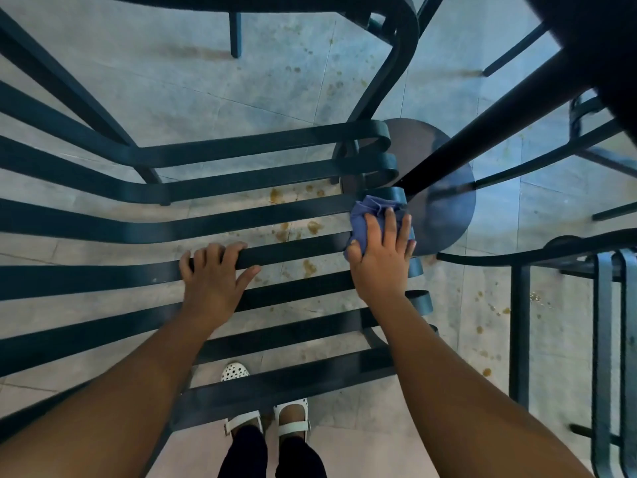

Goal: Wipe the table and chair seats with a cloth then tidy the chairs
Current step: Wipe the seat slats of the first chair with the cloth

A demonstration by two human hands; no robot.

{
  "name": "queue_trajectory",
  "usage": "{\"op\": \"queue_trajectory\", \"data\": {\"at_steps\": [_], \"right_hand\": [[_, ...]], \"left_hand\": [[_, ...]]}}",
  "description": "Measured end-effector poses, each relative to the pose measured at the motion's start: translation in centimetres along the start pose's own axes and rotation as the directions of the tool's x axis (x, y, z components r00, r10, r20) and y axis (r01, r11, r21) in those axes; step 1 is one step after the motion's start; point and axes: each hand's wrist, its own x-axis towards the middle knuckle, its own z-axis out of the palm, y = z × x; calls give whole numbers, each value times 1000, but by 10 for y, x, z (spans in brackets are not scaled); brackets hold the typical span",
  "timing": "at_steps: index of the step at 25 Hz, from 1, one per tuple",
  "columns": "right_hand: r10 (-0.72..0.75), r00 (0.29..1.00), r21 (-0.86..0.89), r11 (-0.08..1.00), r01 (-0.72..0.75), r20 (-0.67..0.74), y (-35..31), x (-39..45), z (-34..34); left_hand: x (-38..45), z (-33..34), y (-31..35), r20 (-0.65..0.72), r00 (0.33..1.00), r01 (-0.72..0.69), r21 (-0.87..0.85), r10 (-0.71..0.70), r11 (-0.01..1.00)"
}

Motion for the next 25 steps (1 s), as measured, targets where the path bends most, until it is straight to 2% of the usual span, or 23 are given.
{"op": "queue_trajectory", "data": {"at_steps": [3,7,9,11,13,16,18,20,22,25], "right_hand": [[131,991,92,987,-129,-24,1,6,-1],[372,928,301,886,-353,-8,6,21,-12],[404,915,341,859,-381,5,5,20,-14],[357,934,288,898,-332,-35,0,10,-13],[281,959,159,950,-270,-47,-8,-3,-10],[181,982,-62,982,-177,57,-33,-25,0],[70,986,-163,986,-45,154,-62,-47,8],[-40,960,-124,989,77,278,-98,-73,10],[-147,903,-98,974,202,404,-133,-96,12],[-314,816,-76,915,397,485,-172,-116,24]], "left_hand": [[-6,1,-24,-55,998,-30,0,30,1000],[-10,-5,-44,-16,1000,-10,33,10,999],[-13,-8,-46,3,1000,10,56,-10,998],[-14,-6,-46,30,999,15,78,-17,997],[-21,-3,-48,48,999,-21,108,16,994],[-36,1,-55,35,996,-92,149,87,985],[-47,2,-57,-3,995,-101,189,104,977],[-59,3,-58,-40,993,-98,196,108,976],[-71,5,-57,-50,989,-126,182,138,975],[-80,5,-58,0,993,-118,188,120,975]]}}
